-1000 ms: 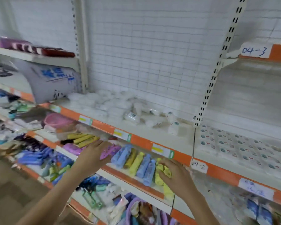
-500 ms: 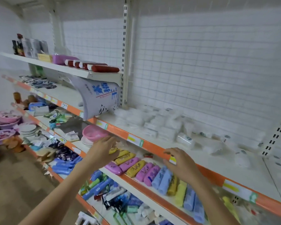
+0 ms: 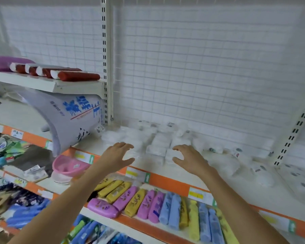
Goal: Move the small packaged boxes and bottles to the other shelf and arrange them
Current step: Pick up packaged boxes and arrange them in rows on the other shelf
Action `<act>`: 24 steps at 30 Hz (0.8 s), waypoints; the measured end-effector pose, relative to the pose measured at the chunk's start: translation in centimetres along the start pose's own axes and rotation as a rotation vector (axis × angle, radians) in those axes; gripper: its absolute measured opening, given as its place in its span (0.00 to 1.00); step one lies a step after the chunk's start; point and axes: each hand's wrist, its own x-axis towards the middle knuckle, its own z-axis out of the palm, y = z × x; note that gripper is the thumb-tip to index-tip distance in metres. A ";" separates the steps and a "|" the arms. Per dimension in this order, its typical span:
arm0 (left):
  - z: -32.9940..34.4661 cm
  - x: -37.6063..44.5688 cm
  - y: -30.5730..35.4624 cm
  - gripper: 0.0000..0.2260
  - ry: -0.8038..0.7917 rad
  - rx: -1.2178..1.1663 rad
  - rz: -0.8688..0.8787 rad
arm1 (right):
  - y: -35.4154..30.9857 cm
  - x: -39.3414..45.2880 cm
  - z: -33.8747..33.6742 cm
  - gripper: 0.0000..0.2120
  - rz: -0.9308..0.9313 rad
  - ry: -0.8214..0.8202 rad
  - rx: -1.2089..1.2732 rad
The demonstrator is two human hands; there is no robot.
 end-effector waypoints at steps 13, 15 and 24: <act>3.8 17.2 -1.2 0.20 -0.300 0.095 0.126 | 2.7 13.4 2.7 0.22 -0.064 -0.193 -0.144; 3.2 18.3 -2.7 0.20 -0.354 0.015 0.070 | 2.8 14.6 3.2 0.26 -0.068 -0.243 -0.225; 2.5 19.2 -8.9 0.27 -0.597 -0.239 0.018 | 3.0 16.5 4.1 0.27 -0.112 -0.272 -0.385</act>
